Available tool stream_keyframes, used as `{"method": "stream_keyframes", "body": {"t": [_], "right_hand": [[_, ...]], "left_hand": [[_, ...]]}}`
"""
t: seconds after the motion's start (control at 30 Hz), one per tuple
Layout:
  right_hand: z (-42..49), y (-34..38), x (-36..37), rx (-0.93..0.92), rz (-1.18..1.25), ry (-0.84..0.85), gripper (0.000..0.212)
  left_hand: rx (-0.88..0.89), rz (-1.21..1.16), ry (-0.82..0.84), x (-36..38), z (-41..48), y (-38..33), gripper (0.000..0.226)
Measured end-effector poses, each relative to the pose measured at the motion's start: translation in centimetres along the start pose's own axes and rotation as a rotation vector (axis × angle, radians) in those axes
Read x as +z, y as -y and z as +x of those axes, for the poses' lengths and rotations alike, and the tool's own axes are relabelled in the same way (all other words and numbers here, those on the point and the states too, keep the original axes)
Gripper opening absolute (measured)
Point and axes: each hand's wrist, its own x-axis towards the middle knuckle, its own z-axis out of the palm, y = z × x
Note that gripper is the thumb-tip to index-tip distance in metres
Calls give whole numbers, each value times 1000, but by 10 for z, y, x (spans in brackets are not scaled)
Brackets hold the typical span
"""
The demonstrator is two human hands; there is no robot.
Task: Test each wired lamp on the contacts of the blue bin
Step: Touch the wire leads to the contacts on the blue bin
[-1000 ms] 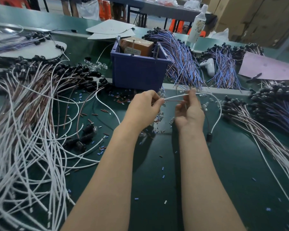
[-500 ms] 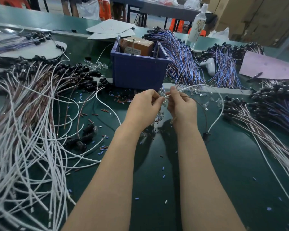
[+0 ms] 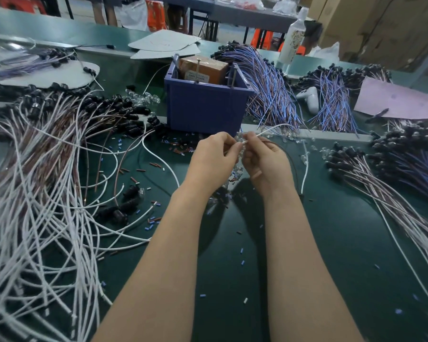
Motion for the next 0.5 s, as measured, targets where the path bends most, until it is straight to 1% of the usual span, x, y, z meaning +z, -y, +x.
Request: {"method": "stream_keyframes", "body": {"t": [0.13,0.27,0.37,0.43,0.5], "right_hand": [[2,0,-4,-67,31,-116,13],[3,1,-5,-73,125,-190,9],[5,2,-7,-68,185,-232,13],[5,3,-9,-53,204,-233,15],[4,4,-9,-21,192,-176,17]], "left_hand": [[20,38,12,0,-1,-1,16],[17,25,26,-1,-2,-2,18],[12,18,33,-2,-2,-3,18],[7,19,29,-3,-2,-2,16],[1,15,20,-4,-2,-1,14]]}}
